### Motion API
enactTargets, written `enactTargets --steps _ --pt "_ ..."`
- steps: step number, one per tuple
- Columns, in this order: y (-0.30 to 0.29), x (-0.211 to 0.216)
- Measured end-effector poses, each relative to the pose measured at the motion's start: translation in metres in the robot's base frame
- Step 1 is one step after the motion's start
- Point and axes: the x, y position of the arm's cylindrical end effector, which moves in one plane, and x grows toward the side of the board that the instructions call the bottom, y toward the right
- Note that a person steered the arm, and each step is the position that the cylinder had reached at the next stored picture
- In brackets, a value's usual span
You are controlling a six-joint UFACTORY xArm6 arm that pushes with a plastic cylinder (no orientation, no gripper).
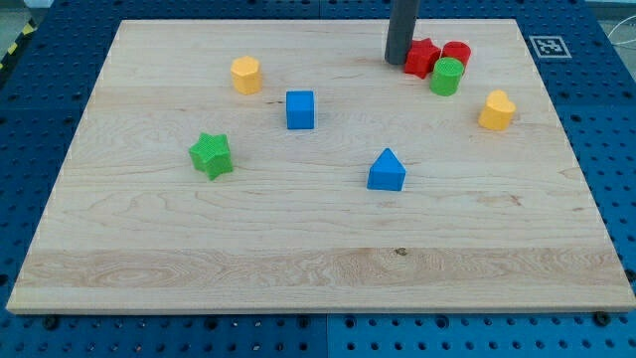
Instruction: Move the green star to the red star
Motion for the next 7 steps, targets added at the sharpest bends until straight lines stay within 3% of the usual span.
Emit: enactTargets --steps 2,6,7 --pt "-0.005 -0.002" --pt "-0.297 -0.019" --pt "-0.326 0.054"
